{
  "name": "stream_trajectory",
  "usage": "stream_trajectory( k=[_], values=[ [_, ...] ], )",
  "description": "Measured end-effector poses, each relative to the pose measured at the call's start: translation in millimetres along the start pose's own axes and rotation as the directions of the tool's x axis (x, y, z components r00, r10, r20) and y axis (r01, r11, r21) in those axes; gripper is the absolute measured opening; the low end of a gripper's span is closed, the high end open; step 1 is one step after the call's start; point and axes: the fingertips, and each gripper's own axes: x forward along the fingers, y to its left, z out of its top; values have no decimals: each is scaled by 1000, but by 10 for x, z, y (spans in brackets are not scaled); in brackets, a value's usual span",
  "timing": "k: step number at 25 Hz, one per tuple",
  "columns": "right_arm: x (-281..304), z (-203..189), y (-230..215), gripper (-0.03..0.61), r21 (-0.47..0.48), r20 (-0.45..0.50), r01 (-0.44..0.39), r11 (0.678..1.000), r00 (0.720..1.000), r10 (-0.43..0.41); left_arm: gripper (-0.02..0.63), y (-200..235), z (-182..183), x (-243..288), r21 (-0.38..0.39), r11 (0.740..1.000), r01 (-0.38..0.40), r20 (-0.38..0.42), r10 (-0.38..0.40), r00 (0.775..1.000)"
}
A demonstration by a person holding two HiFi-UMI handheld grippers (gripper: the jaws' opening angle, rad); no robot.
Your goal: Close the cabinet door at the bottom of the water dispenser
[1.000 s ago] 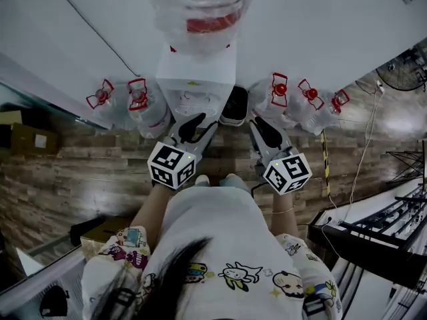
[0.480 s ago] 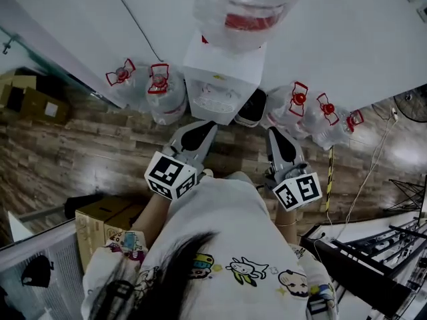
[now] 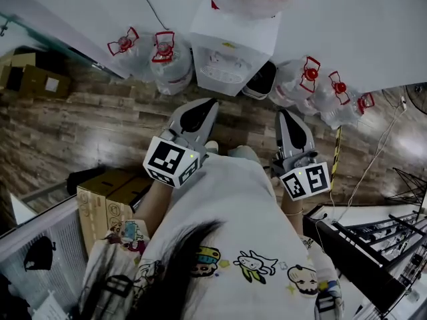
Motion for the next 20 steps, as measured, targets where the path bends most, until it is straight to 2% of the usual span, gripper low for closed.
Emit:
stream_trajectory(
  k=[20],
  values=[
    [65,-18,-4,9,10,0,22,1000,1000,-22,-2,111,53,24,30,1000,-2,-10,3,1000]
  ],
)
